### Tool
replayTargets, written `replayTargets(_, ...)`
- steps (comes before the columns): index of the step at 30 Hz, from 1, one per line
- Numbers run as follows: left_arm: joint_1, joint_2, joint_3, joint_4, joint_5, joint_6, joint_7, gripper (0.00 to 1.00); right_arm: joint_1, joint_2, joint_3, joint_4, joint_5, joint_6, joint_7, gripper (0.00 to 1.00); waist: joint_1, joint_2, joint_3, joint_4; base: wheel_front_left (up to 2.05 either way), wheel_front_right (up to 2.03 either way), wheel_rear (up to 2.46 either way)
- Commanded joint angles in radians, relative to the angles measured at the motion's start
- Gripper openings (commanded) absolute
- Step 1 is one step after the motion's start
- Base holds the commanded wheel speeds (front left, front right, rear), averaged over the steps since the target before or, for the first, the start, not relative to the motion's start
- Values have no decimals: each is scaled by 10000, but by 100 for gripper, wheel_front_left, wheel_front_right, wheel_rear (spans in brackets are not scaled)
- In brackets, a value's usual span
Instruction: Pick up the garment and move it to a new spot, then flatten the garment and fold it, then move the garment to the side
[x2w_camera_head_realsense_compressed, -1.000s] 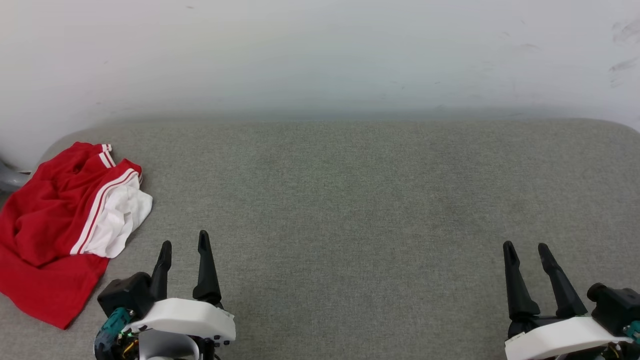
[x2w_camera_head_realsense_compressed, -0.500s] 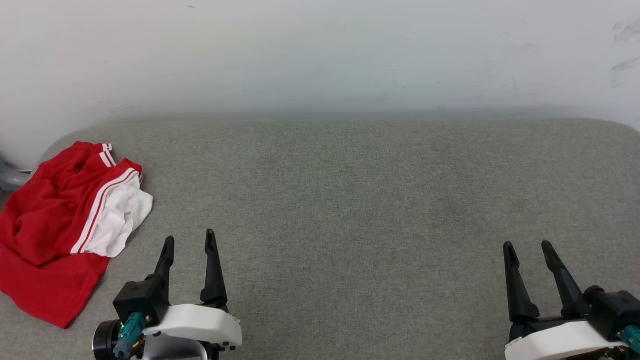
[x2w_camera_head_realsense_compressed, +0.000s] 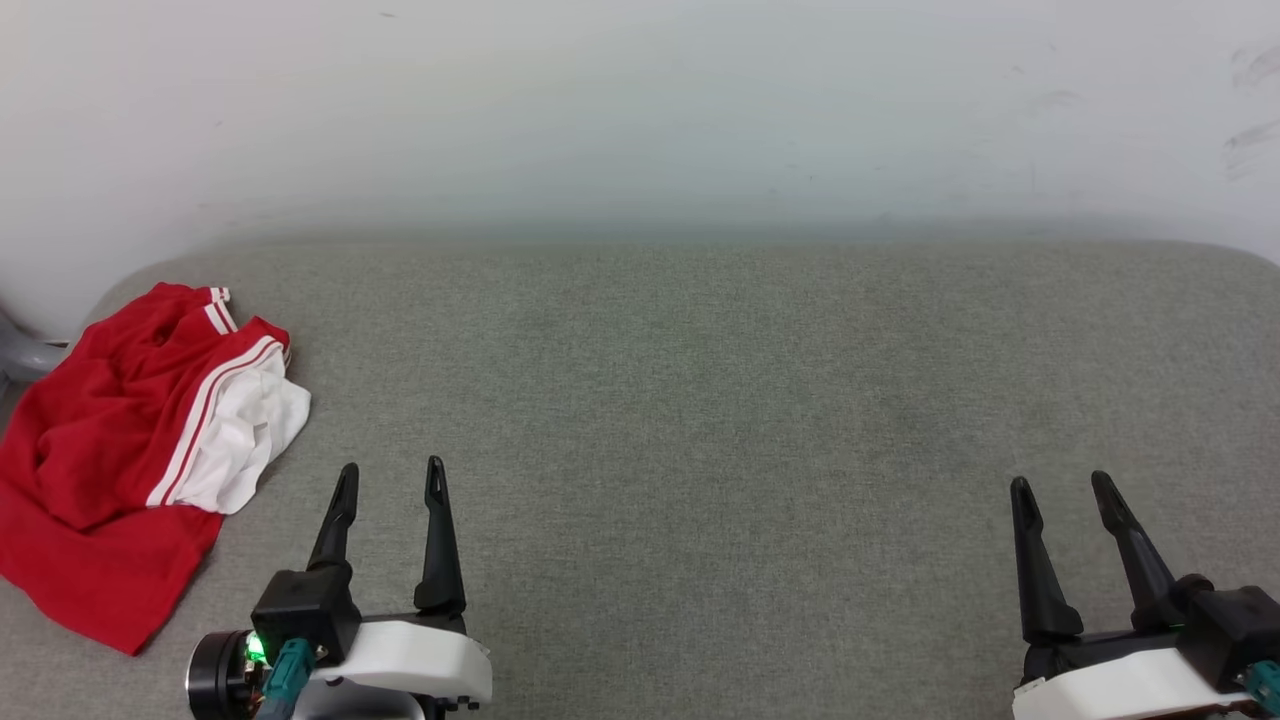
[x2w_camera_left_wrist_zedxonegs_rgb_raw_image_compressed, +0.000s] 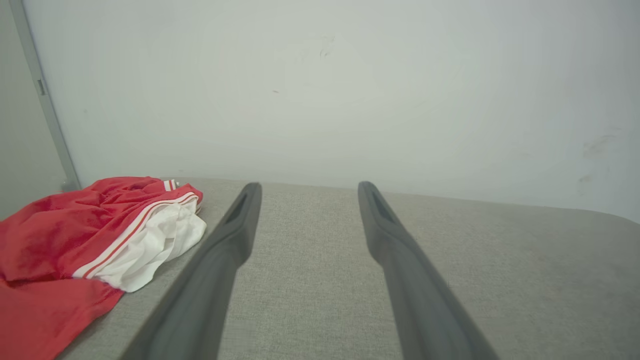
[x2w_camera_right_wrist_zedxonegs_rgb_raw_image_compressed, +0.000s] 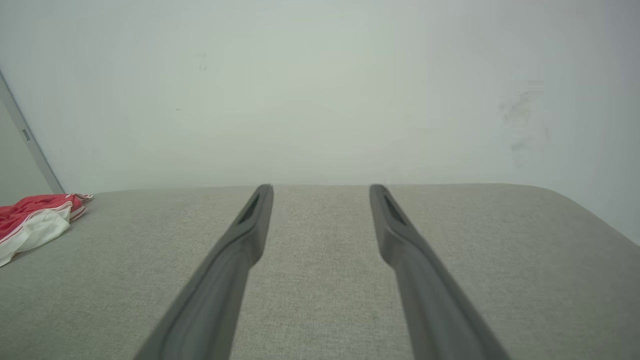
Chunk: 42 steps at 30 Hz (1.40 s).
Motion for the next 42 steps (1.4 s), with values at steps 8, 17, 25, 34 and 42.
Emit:
replayTargets(8, 197, -82, 93, -121, 605, -203, -222, 100, 189, 15, -53, -256, -260, -3, -219, 100, 0, -1, -19, 9, 0, 0, 0)
replayTargets(17, 261, -159, 209, -7, 1034, -396, -381, 100, 293, 16, 7, -293, -562, -3, -386, 100, 0, -1, -17, 21, 0, 0, 0)
replayTargets(25, 278, -188, 401, 169, 681, -479, -362, 100, 291, 16, -74, -95, -39, -3, -375, 100, 0, -1, -20, 15, 0, 0, 0)
replayTargets(34, 233, -189, 413, 327, 400, -507, -362, 100, 291, 16, -97, 45, 214, -3, -375, 100, 0, -1, 2, 22, 0, 0, 0)
replayTargets(42, 199, -190, 382, 441, 307, -524, -362, 100, 328, 16, -78, 93, 225, -3, -375, 100, 0, -1, 12, 147, 0, 0, 0)
